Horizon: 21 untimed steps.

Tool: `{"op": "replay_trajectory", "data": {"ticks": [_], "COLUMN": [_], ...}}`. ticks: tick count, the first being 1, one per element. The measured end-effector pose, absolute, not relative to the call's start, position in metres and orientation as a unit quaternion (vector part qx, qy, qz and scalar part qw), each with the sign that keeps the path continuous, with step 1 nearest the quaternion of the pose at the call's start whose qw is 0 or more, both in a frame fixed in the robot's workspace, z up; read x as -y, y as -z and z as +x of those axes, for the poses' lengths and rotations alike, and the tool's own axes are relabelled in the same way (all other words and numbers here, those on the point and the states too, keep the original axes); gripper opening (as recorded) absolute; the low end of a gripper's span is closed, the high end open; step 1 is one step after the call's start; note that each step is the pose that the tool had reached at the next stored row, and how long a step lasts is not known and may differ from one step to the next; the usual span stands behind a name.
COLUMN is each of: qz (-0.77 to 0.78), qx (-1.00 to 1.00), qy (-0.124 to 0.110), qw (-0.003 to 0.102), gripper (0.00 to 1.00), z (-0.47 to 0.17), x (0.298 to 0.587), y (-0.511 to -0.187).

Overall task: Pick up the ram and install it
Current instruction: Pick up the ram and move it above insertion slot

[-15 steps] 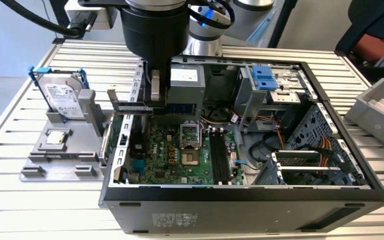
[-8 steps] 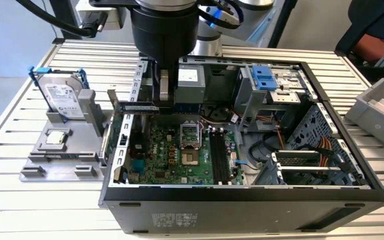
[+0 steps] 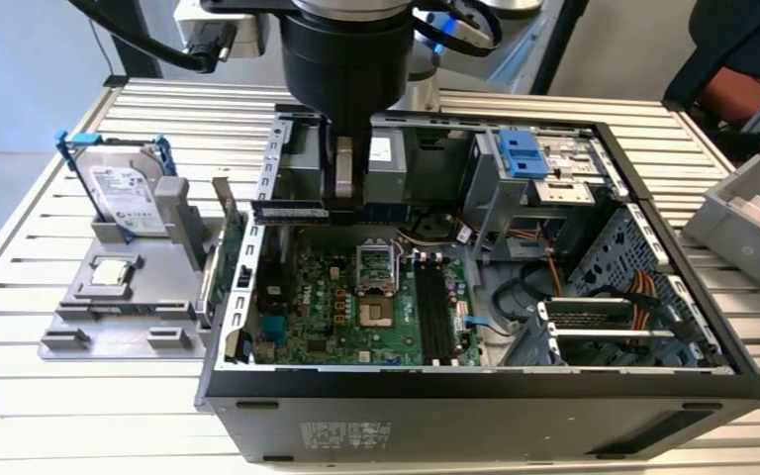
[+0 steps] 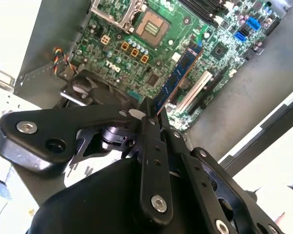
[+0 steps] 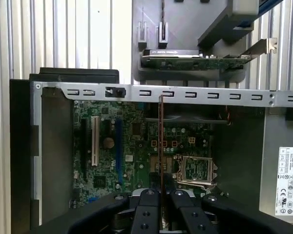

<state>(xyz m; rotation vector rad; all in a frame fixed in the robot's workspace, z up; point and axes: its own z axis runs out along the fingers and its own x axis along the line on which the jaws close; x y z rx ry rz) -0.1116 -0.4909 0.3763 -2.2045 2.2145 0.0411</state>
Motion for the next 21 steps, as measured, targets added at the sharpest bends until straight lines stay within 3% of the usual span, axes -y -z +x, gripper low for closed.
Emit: {"op": "replay_trajectory", "data": {"ticks": [21], "qz": [-0.705], "qx": [-0.709], "qy": [-0.013], "qw": [0.008], "gripper": [0.0], "z": [-0.083], "x": [0.489], "y": [-0.376]}}
